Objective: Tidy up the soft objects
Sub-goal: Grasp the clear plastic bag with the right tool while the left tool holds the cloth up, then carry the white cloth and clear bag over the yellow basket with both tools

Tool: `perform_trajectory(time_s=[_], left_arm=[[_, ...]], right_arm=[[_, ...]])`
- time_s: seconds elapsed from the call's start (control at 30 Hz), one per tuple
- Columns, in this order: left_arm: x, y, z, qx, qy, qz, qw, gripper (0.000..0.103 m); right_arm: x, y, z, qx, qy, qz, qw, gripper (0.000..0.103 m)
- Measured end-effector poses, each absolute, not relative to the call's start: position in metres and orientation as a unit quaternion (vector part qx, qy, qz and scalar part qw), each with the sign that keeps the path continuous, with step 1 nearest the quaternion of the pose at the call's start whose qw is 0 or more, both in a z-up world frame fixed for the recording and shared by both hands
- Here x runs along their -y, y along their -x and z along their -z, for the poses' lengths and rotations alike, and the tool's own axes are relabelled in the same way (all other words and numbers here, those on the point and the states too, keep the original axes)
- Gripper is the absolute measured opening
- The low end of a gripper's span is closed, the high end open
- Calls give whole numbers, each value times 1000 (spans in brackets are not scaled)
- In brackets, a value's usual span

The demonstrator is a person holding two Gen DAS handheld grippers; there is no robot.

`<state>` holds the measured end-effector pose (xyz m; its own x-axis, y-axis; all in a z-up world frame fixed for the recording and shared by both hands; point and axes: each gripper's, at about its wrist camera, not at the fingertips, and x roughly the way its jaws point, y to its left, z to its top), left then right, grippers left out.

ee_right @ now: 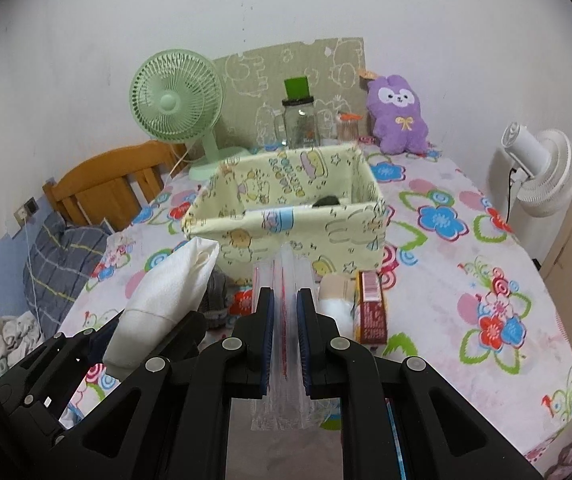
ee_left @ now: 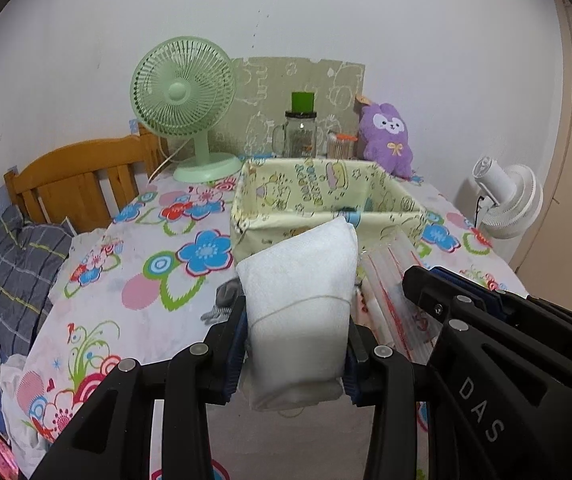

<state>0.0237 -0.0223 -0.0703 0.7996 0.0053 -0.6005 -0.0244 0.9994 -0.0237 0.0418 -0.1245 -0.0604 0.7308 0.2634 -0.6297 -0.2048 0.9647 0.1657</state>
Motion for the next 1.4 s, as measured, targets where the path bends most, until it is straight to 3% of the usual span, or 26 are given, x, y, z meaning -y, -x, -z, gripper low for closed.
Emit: perform_trajectory(time_s=[0.7,1.4], left_arm=[[35,-33,23,-268,14,0,963,41],[34,-73,10,-255,23,-2,967,41]], right_arm=[[137,-48,6,-300,-30,-123,946,14],[138,-88,-10,-280,-20,-125,952,14]])
